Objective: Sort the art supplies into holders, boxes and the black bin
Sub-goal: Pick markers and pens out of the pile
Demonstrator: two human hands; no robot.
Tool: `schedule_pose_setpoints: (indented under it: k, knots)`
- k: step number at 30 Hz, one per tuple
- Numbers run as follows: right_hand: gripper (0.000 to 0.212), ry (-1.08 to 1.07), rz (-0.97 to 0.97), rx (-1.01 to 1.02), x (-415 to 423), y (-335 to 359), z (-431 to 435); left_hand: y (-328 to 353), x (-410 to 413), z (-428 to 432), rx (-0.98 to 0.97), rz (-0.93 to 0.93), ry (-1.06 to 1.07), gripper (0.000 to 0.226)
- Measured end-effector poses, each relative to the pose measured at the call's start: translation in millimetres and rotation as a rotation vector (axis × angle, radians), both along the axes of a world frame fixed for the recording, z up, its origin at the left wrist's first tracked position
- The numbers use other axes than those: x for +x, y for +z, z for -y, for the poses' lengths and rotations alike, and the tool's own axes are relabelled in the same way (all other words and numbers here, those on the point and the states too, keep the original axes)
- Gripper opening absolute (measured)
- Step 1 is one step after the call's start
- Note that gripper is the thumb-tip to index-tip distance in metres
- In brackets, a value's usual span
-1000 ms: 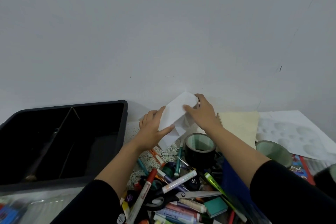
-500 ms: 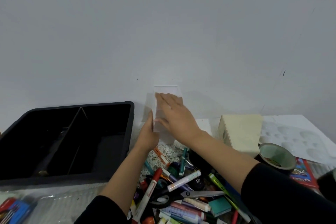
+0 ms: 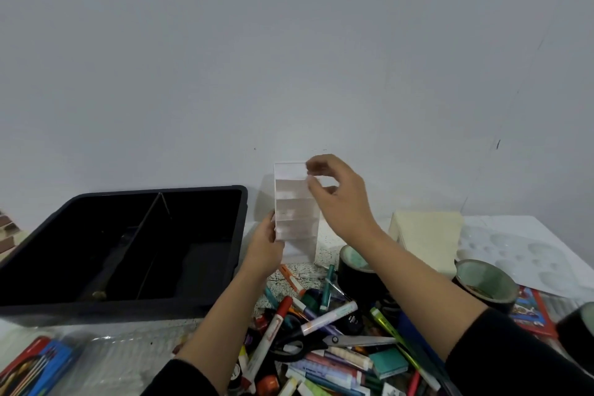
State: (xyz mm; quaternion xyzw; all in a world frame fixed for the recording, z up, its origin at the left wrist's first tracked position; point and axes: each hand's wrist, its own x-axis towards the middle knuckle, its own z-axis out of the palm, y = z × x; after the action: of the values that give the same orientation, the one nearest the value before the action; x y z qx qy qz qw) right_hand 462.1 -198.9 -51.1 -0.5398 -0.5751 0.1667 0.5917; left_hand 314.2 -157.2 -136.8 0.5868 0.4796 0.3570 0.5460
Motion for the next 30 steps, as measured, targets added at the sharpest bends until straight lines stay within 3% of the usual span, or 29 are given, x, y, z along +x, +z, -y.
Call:
schedule_pose_setpoints:
  k: [2,8,12,16,19,23,27,30]
  knots:
    - [0.015,-0.051,-0.061,-0.021,8.2,-3.9,10.6,11.3,-3.3,10.3,0.053,0.056,0.038,0.062]
    - [0.014,-0.148,0.056,-0.110,41.5,-31.6,52.4,41.0,1.1,68.5,0.326,0.087,0.307,0.019]
    - [0.020,-0.403,0.270,-0.165,85.3,-45.9,80.4,44.3,25.6,72.6,0.315,0.055,0.076,0.011]
    - [0.047,-0.547,0.331,-0.526,135.1,-54.6,86.4,43.9,76.0,58.1,0.372,-0.178,-0.218,0.005]
    - [0.063,-0.565,0.272,-0.705,164.3,-56.8,81.2,40.5,123.5,43.5,0.469,-0.486,-0.404,0.024]
    - [0.068,-0.568,0.290,-0.831,194.4,-59.1,69.5,28.7,168.9,28.7,0.568,-0.929,-0.619,0.051]
    - [0.078,-0.483,0.097,-0.898,205.4,-68.0,58.0,13.1,180.0,17.9,0.413,-0.888,-0.649,0.073]
    - [0.071,-0.471,-0.087,-0.814,205.5,-74.7,51.6,6.4,182.0,16.0,0.309,-0.772,-0.687,0.067]
